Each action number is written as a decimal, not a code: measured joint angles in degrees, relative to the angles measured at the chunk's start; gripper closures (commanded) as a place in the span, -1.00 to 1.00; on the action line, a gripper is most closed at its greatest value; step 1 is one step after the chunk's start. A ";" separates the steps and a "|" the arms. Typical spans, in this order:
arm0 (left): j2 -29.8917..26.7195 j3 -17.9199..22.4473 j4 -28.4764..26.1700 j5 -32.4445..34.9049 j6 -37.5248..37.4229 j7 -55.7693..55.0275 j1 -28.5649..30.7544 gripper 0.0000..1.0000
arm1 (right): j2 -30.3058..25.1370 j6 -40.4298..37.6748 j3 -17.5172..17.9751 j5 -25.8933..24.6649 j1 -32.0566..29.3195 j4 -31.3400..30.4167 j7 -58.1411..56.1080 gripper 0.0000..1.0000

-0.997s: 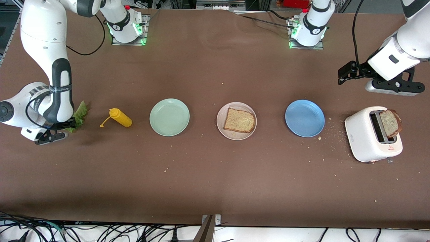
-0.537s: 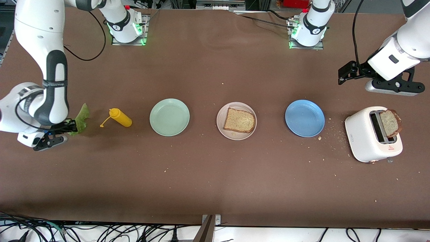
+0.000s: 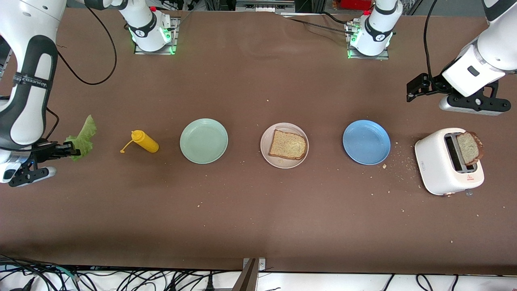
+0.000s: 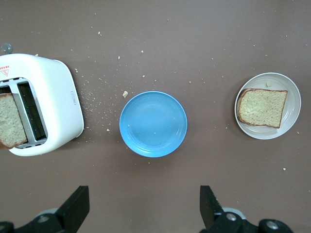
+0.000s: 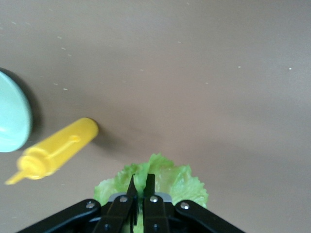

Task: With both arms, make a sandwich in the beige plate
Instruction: 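Lift the lettuce leaf and carry it over the beige plate, then release the lettuce onto the bread on the beige plate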

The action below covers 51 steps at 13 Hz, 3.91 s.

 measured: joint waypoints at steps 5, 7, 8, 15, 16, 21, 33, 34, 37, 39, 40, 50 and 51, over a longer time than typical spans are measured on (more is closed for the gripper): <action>0.00 0.00 0.00 0.00 0.00 0.00 0.00 -1.00 | -0.62 -10.08 0.03 5.77 5.81 8.38 21.19 1.00; 0.00 -0.01 0.00 0.00 0.00 0.00 0.00 -1.00 | -1.44 -10.27 0.07 9.19 10.26 9.03 31.68 1.00; 0.00 -0.01 0.00 0.00 0.00 0.00 0.00 -1.00 | -1.61 -10.23 0.09 11.18 12.46 9.20 37.08 1.00; -0.01 -0.01 0.00 0.00 0.00 0.00 -0.01 -1.00 | 0.45 3.25 1.29 18.21 25.95 8.62 66.31 1.00; -0.01 -0.01 0.00 0.00 0.00 0.00 0.00 -1.00 | 1.43 6.23 2.24 18.23 27.72 8.46 70.82 1.00; -0.02 0.00 0.00 0.00 -0.01 0.00 -0.01 -1.00 | 7.27 23.61 13.95 18.23 29.91 7.86 89.87 1.00; -0.02 0.02 0.00 0.00 -0.01 0.00 -0.01 -1.00 | 16.88 40.42 22.56 18.28 32.68 7.51 103.52 1.00; -0.02 0.02 0.00 0.00 -0.01 0.00 -0.01 -1.00 | 16.96 41.53 23.21 18.29 32.62 7.48 104.46 1.00; -0.02 0.03 0.00 0.00 -0.01 0.00 -0.01 -1.00 | 17.20 45.28 25.16 18.29 32.63 7.43 106.57 1.00; -0.02 0.03 0.00 0.00 -0.14 0.00 -0.01 -1.00 | 17.38 45.47 25.46 18.29 32.63 7.43 106.73 1.00; -0.02 0.03 0.00 0.00 -0.49 0.00 -0.01 -1.00 | 17.46 45.49 25.47 18.29 32.63 7.41 106.73 1.00; -0.02 0.12 0.00 0.00 -0.83 0.00 0.13 -1.00 | 15.79 42.27 22.29 16.51 32.86 7.45 106.62 -0.99; -0.02 0.13 0.00 0.00 -0.84 0.00 0.20 -1.00 | 14.80 38.23 19.86 15.18 32.86 7.82 106.15 -0.99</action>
